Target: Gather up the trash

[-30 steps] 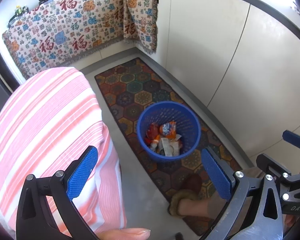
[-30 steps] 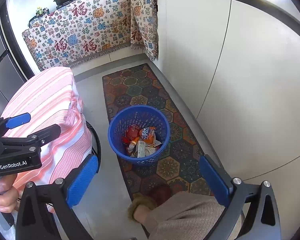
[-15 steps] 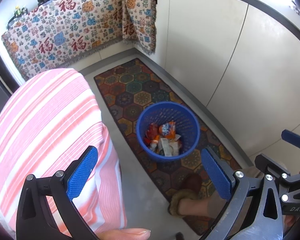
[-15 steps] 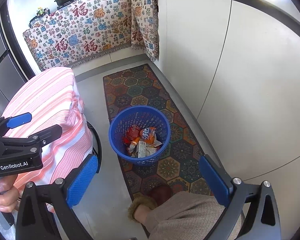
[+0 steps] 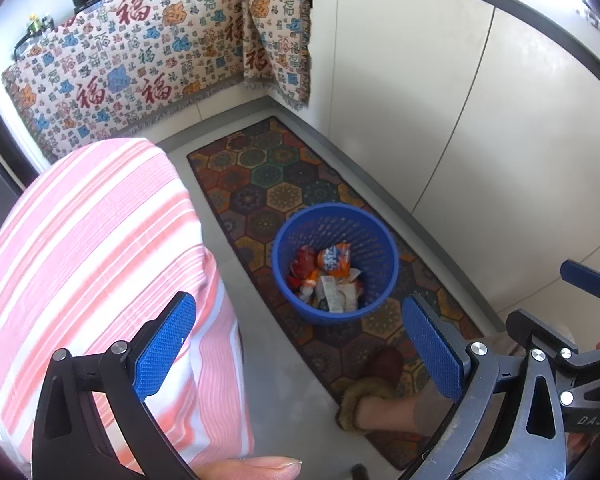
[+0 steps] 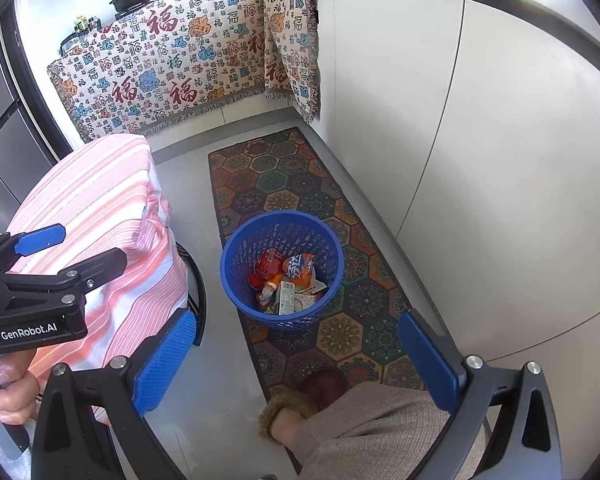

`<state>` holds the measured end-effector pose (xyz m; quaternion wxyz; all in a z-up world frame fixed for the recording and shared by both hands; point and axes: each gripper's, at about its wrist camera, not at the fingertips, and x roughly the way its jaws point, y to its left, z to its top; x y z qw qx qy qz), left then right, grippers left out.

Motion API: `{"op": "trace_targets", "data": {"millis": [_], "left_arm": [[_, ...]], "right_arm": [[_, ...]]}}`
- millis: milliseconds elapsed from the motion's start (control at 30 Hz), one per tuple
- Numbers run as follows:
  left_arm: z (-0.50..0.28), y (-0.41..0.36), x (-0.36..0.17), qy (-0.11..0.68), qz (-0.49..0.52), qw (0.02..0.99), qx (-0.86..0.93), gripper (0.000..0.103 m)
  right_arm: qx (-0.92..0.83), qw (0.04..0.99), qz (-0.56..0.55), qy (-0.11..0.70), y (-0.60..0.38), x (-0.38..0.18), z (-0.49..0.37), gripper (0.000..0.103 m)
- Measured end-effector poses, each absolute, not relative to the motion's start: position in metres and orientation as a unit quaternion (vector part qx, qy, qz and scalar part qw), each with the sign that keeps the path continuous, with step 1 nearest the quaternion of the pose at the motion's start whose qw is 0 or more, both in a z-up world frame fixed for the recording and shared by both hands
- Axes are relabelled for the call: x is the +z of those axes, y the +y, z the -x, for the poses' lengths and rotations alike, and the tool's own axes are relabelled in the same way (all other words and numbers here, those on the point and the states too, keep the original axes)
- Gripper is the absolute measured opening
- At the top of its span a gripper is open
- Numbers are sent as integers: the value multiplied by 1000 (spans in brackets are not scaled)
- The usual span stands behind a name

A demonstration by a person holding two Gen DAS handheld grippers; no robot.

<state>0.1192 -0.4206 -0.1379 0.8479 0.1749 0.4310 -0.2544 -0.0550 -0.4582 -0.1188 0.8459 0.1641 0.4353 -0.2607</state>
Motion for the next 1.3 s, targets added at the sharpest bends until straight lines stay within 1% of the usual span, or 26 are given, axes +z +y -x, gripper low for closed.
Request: {"op": "trace_targets", "data": {"millis": [1300], "left_arm": [[-115, -415, -139, 418, -169, 850, -273, 102]], "right_arm": [[-268, 843, -165, 436, -460, -122, 55, 103]]}}
